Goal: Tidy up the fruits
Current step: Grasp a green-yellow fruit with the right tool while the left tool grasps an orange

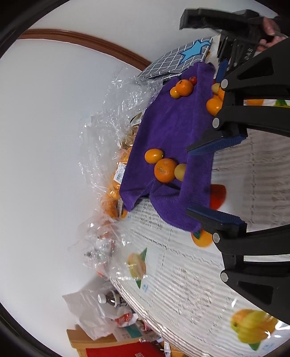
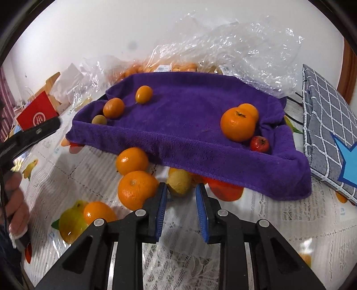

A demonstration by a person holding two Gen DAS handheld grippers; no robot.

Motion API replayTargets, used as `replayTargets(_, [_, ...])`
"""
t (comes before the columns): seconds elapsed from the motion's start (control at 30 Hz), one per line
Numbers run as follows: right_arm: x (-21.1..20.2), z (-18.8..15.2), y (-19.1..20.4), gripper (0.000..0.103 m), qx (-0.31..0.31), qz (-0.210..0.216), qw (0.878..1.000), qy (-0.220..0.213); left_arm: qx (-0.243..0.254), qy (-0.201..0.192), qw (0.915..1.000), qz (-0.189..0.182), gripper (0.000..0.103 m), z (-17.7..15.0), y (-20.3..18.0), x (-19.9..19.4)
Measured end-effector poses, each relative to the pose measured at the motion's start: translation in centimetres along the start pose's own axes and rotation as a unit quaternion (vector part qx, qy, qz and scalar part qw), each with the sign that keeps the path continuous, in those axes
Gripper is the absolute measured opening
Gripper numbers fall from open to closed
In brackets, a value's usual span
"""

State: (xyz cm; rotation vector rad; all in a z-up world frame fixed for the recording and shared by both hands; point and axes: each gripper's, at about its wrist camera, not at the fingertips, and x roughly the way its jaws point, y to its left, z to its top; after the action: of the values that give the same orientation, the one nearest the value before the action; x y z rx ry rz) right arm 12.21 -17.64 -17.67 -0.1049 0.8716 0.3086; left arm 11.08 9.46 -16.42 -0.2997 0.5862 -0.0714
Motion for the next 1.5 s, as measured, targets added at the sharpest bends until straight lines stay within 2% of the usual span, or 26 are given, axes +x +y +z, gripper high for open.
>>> replayTargets(0.23, [0.9, 1.2, -0.6, 0.027, 0.012, 0.002, 1.0, 0.0, -0.013, 0.014, 0.9998, 0.002, 0.048, -0.1, 0.5, 0.5])
replayTargets(0.37, [1.0, 1.2, -1.2, 0.025, 0.026, 0.009, 1.0, -0.001, -0.001, 0.02, 0.9998, 0.002, 0.048, -0.4, 0.1, 0.8])
replayTargets(0.5, [-0.3, 0.6, -1.5, 0.025, 0.025, -0.014, 0.999, -0.018, 0.016, 0.024, 0.9996, -0.004, 0.048, -0.6, -0.7, 0.9])
replayTargets(0.63, [-2.1, -0.9, -2.9, 0.025, 0.028, -0.047, 0.998, -0.035, 0.039, 0.044, 0.9976, -0.036, 0.048, -1.1, -1.8, 1.2])
replayTargets(0.8, [-4.1, -2.6, -5.0, 0.025, 0.046, -0.066, 0.996, -0.049, 0.077, 0.092, 0.9875, -0.103, 0.048, -2.5, -4.1, 1.6])
replayTargets(0.9, [-5.3, -3.4, -5.9, 0.025, 0.055, -0.077, 0.994, -0.061, 0.076, 0.114, 0.9814, -0.135, 0.048, -3.3, -5.2, 1.6])
replayTargets(1.07, [-7.1, -5.0, -8.1, 0.025, 0.099, -0.041, 0.991, -0.08, 0.082, 0.128, 0.9753, -0.16, 0.048, -4.7, -7.8, 1.3])
replayTargets(1.17, [-6.9, -5.0, -8.3, 0.025, 0.104, -0.034, 0.991, -0.074, 0.086, 0.131, 0.9744, -0.161, 0.048, -5.3, -8.9, 1.2])
replayTargets(1.37, [-6.6, -4.9, -7.7, 0.025, 0.089, -0.031, 0.993, -0.07, 0.096, 0.146, 0.9746, -0.14, 0.047, -5.9, -10.1, 2.0])
replayTargets(1.43, [-6.6, -4.9, -8.0, 0.025, 0.095, -0.029, 0.993, -0.069, 0.1, 0.16, 0.9733, -0.131, 0.044, -6.1, -10.2, 2.5])
replayTargets(1.5, [-6.6, -4.9, -8.0, 0.025, 0.095, -0.028, 0.993, -0.068, 0.1, 0.165, 0.9723, -0.133, 0.035, -6.1, -10.1, 2.7])
